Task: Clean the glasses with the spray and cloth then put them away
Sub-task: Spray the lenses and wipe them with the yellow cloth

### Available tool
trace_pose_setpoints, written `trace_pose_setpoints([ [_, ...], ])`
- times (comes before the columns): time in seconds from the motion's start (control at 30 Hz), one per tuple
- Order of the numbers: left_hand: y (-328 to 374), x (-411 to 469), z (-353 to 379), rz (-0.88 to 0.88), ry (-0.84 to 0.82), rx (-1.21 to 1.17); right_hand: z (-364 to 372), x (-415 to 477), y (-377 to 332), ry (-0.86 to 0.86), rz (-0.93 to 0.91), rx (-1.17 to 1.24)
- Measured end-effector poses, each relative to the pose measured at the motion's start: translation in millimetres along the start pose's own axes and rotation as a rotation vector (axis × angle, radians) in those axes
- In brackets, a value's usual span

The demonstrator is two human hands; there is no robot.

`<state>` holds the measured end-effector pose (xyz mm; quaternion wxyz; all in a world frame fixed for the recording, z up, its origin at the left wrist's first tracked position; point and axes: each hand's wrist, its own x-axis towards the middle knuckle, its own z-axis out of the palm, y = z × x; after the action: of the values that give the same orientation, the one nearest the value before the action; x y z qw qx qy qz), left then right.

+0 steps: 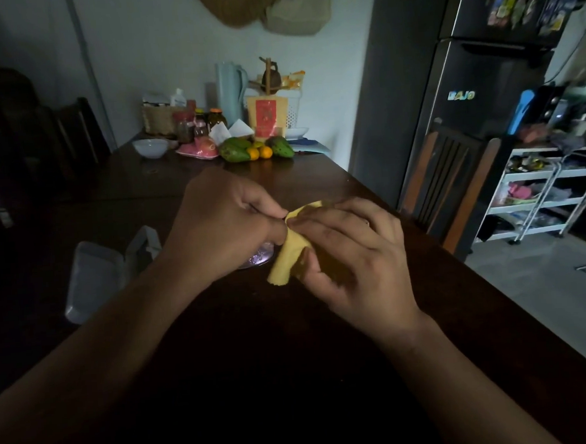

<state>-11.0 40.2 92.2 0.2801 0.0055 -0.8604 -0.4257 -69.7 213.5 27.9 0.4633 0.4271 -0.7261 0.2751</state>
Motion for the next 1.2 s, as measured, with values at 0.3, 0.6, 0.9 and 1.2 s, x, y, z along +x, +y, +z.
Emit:
trace_pose_setpoints([
  [0.3, 5.5, -3.1, -0.2, 0.023, -0.035, 0.028, -1.7, -0.6, 0.0, 0.014, -0.004, -0.063],
  [0.6, 0.5, -1.9, 1.2, 0.006, -0.015, 0.012, -7.4, -2.4, 8.1, 0.038, 0.000, -0.090],
  [0.9, 0.4, -1.3, -0.6, 0.001, -0.025, -0.005, -5.2, -1.1, 5.2, 0.051, -0.033, -0.074],
  [1.2, -3.2, 2.1, -2.6, -0.125, -0.105, -0.243, -1.3, -3.0, 8.4, 0.015, -0.023, -0.014],
])
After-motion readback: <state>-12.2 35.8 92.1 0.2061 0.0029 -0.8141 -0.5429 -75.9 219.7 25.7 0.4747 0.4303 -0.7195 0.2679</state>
